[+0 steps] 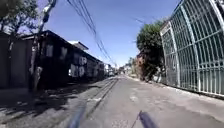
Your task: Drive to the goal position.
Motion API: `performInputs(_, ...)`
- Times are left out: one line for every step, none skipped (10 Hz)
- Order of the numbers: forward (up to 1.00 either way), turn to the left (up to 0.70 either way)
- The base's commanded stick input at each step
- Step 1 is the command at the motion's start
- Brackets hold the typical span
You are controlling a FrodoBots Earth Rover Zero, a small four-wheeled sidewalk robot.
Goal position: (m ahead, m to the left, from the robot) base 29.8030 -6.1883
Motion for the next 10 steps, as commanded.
performInputs(1.00,0.00)
performInputs(1.00,-0.13)
performInputs(1.00,-0.25)
performInputs(1.00,-0.38)
performInputs(1.00,-0.40)
performInputs(1.00,-0.40)
performInputs(1.00,-0.40)
performInputs(1.00,-0.40)
performInputs(1.00,-0.20)
performInputs(1.00,0.00)
